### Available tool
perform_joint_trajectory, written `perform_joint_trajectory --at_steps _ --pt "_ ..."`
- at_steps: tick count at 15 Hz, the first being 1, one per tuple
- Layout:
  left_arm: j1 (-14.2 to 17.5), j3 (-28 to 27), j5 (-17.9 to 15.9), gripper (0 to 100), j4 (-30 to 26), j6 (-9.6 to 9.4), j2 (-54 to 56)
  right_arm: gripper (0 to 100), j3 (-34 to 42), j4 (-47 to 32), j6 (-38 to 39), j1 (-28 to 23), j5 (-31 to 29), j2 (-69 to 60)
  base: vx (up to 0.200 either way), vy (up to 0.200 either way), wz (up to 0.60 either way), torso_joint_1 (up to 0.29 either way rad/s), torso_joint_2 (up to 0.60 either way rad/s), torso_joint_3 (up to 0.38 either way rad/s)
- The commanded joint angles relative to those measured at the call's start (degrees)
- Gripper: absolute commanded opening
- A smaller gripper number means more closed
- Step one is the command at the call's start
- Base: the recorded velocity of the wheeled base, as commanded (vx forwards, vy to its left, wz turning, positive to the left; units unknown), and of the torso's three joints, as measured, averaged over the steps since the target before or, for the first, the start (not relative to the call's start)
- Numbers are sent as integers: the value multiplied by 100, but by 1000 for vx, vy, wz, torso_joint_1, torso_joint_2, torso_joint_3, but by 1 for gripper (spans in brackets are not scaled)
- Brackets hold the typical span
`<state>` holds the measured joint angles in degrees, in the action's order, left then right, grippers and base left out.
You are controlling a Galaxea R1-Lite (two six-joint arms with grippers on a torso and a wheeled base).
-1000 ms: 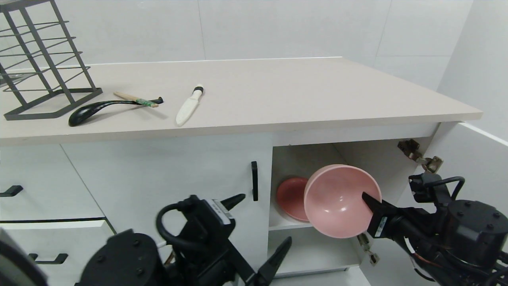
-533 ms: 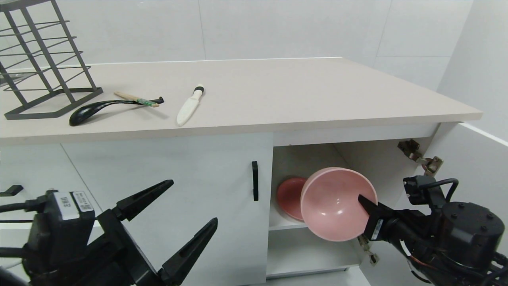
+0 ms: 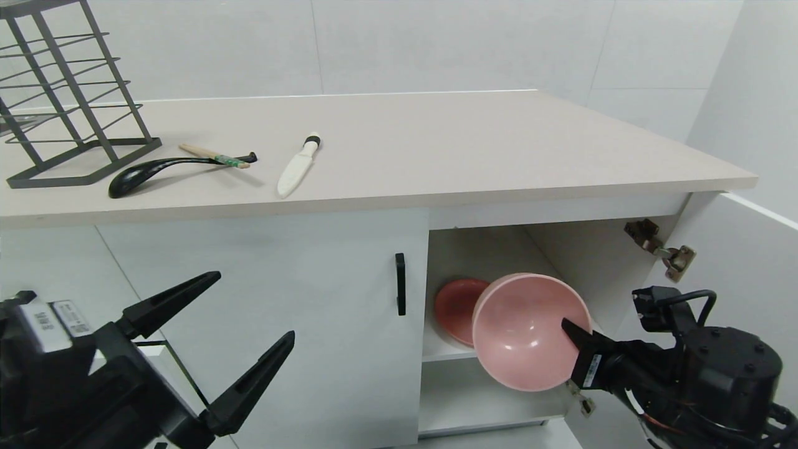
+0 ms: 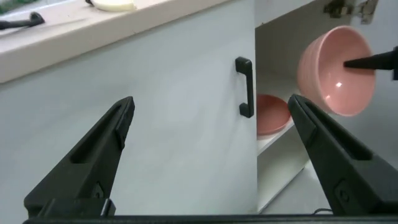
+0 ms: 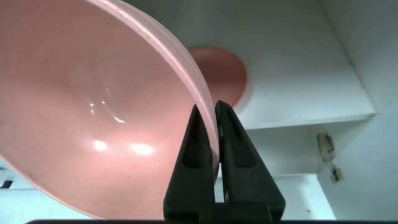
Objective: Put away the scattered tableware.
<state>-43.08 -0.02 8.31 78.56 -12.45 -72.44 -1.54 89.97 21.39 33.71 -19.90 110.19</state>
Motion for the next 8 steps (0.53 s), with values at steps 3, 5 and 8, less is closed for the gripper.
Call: perform_joint_trajectory --at_steps 3,5,8 --pt "318 -33 -954 100 -297 -223 1083 0 -391 3 75 -101 21 890 0 0 0 0 0 0" --pt "502 -42 -1060 100 -297 -223 1074 0 -664 3 5 -180 30 1198 0 0 0 0 0 0" --pt "511 -42 -1060 100 -297 -223 1074 0 -1314 3 -487 -505 539 1549 0 0 0 0 0 0"
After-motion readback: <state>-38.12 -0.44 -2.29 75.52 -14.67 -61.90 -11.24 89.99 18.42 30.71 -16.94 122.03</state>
